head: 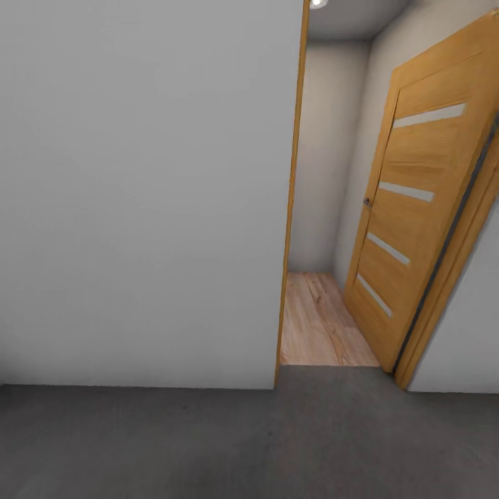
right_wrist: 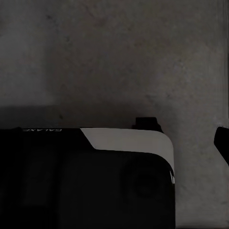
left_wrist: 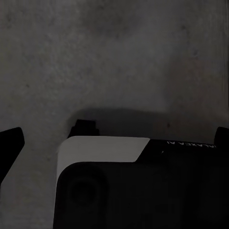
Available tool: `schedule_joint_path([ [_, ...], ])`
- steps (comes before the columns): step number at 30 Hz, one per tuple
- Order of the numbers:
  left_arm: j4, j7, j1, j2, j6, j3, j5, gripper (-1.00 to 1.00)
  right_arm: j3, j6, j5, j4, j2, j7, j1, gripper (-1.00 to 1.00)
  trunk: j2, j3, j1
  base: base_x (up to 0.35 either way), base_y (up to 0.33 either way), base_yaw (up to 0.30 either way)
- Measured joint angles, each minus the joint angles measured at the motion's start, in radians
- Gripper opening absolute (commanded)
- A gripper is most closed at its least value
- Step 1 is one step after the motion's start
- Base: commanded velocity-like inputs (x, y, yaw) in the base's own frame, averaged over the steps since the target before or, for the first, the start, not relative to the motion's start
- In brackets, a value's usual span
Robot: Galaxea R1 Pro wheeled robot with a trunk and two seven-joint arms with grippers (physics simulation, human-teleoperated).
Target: Move the two storage containers from the living room to the garage. In the garage, place one container on the floor and stack the other container on top of it (either order is fine).
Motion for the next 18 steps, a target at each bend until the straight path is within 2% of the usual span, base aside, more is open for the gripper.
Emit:
schedule_joint_path([
  [18,0.000,0.000,0.000,0.000,0.000,0.000,-0.001,1.00,0.000,0.001,0.000,0.000,0.001,0.000,0.000,1.00,0.000,0.000,0.000,0.000,0.000,-0.295],
])
